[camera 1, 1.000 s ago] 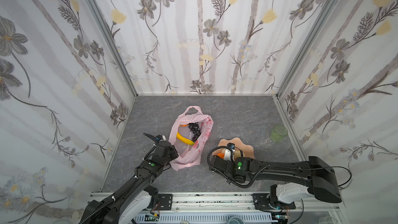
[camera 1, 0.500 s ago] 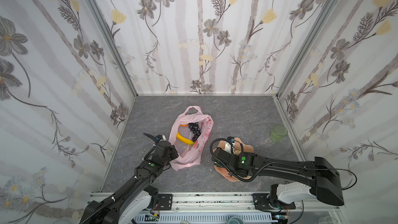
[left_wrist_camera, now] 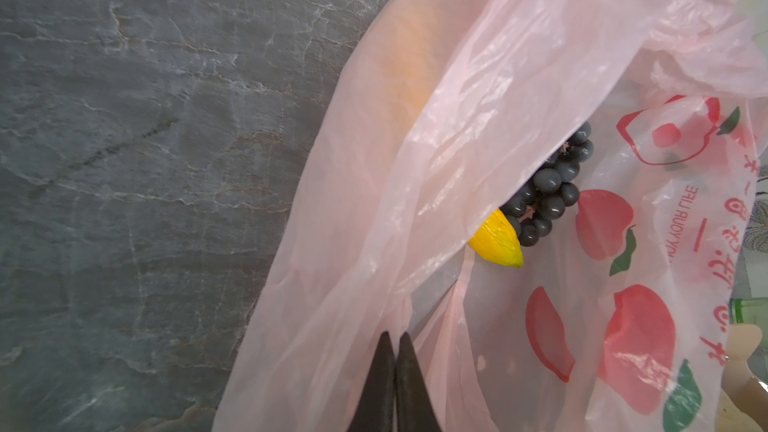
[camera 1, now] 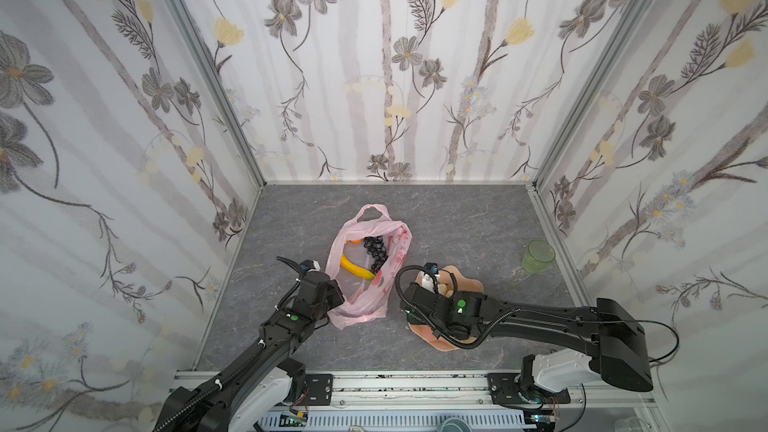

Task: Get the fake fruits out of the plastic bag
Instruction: 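Open the right gripper and move it back over the bag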

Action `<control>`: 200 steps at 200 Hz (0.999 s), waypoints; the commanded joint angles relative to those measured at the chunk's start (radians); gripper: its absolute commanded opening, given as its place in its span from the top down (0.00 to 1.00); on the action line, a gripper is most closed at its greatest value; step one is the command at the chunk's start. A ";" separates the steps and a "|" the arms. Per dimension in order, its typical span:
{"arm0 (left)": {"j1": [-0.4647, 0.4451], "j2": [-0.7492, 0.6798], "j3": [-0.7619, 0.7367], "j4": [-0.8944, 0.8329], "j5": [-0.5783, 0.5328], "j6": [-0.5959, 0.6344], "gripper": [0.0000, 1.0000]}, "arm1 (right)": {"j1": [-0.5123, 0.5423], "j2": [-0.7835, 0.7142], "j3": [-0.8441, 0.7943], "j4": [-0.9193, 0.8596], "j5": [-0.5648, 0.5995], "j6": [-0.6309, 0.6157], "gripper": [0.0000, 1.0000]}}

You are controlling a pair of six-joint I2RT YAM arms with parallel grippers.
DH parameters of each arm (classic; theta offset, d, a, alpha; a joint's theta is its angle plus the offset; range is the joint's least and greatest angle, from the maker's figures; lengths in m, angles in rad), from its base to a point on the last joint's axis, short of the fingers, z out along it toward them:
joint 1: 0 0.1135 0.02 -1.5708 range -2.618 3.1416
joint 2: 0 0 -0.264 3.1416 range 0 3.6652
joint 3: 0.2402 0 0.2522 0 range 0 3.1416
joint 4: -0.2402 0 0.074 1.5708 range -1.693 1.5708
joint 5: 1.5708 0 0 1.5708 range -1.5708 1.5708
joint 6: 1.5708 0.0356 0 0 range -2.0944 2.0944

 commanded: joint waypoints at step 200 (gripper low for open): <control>0.001 0.008 0.010 0.017 -0.009 -0.002 1.00 | 0.067 0.075 0.039 -0.012 -0.032 0.017 0.42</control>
